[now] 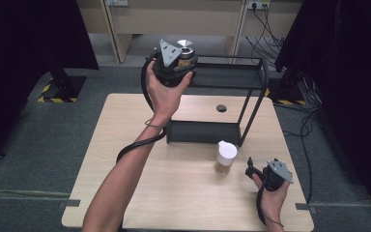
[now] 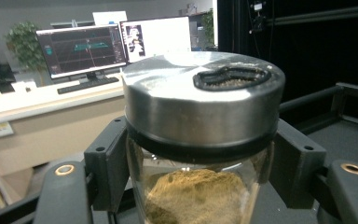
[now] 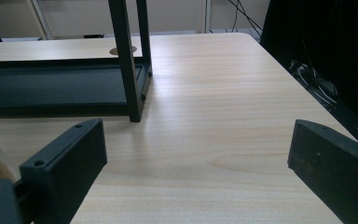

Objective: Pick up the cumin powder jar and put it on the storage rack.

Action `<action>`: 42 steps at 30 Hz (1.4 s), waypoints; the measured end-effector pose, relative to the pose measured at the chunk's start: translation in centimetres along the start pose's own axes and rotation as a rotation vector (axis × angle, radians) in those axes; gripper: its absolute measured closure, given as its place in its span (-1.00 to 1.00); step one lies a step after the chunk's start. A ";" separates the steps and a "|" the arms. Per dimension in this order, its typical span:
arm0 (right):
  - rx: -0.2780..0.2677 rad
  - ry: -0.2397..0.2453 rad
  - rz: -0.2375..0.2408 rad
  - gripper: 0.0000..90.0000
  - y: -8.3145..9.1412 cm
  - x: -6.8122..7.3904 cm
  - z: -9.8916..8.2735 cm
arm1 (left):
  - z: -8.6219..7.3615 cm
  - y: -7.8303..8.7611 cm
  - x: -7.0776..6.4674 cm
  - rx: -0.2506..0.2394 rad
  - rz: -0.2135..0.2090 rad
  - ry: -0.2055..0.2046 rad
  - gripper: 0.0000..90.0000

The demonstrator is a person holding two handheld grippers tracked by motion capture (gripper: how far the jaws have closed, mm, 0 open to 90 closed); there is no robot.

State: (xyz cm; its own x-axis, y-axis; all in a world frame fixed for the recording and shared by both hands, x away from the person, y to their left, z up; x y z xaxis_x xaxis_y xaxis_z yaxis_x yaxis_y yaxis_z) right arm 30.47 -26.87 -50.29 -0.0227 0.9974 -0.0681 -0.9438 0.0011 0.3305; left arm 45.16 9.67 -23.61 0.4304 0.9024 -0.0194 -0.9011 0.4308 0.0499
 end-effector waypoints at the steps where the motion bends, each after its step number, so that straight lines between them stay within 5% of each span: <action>1: 0.000 0.000 0.000 -0.90 0.0 0.0 0.0 | 0.0 -0.1 0.2 0.003 0.001 0.014 -0.31; 7: 0.000 0.003 0.001 -0.90 0.0 0.1 0.0 | 0.4 -0.6 1.0 0.031 -0.013 0.072 -0.31; 12: -0.001 0.006 0.003 -0.90 0.0 0.2 0.0 | 0.4 -0.7 1.2 0.037 -0.023 0.079 -0.31; 21: -0.001 0.008 0.006 -0.90 0.0 0.2 0.0 | 0.4 -0.8 1.2 0.038 -0.023 0.068 -0.32; 28: -0.003 0.009 0.007 -0.90 0.0 0.3 0.0 | 0.4 -0.4 0.1 -0.030 0.029 0.059 -0.97; 34: -0.003 0.015 0.008 -0.90 0.0 0.4 0.0 | 0.4 0.4 -0.6 -0.060 0.030 -0.001 -1.00; 42: -0.004 0.015 0.008 -0.90 0.0 0.4 0.0 | -0.1 1.4 -0.6 -0.068 0.031 0.002 -1.00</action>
State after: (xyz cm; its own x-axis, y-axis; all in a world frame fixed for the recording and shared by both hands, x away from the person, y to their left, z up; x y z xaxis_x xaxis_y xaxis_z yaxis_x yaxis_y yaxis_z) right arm 30.46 -26.46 -50.32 -0.0347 0.9962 -0.0794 -0.9448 -0.0068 0.3275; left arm 43.61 9.72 -23.64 0.4020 0.9154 -0.0204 -0.9156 0.4017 -0.0175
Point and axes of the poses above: each handheld gripper's, and its own axes: y roughly backward along the jaws, z roughly out of its top, x roughly to its left, the point moved 8 cm from there along -y, roughly forward along the jaws, and after that the axes turned 6 degrees about y, right-handed, at the moved point
